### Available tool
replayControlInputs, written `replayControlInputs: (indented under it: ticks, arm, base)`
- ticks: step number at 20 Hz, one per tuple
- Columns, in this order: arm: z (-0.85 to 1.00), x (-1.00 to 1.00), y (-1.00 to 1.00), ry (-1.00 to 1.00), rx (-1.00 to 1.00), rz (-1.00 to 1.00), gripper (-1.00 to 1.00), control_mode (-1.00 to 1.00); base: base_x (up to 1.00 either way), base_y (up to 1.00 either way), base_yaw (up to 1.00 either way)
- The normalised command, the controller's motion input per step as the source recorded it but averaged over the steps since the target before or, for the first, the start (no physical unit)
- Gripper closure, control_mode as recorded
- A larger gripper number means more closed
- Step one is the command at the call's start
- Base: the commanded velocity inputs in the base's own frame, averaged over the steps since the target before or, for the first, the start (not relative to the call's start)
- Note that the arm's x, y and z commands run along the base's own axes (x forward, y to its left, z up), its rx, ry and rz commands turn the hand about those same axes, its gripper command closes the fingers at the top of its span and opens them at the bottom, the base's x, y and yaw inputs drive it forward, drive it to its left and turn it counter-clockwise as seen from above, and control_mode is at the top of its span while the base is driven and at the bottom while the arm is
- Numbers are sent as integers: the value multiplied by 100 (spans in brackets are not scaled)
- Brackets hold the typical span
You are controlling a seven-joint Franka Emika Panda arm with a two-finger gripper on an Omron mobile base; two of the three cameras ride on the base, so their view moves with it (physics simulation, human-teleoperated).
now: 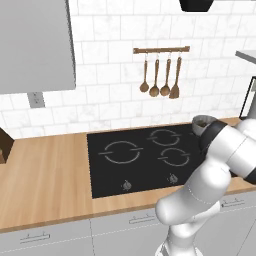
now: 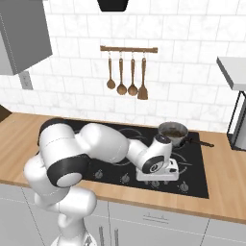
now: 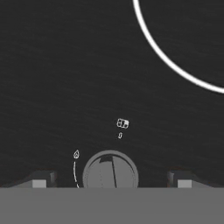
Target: Turn off the rear right burner of the stove.
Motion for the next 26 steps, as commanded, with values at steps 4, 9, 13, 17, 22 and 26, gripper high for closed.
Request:
replayControlInputs:
  ticks: [4,9,13,17,22,26]
  arm:
    - [0,0,0,0,0,0,100,-100]
    - [0,0,0,0,0,0,100,-100]
    - [0,0,0,0,0,-9,100,-100]
    - [0,0,-1,0,4,-30,100,-100]
    - [0,-3,-3,0,7,-44,100,-100]
    - [0,-10,-1,0,6,-54,100,-100]
  base:
    - [0,0,0]
    - [0,0,0]
    - [0,0,0]
    - [0,0,0]
    - [0,0,0]
    - [0,0,0]
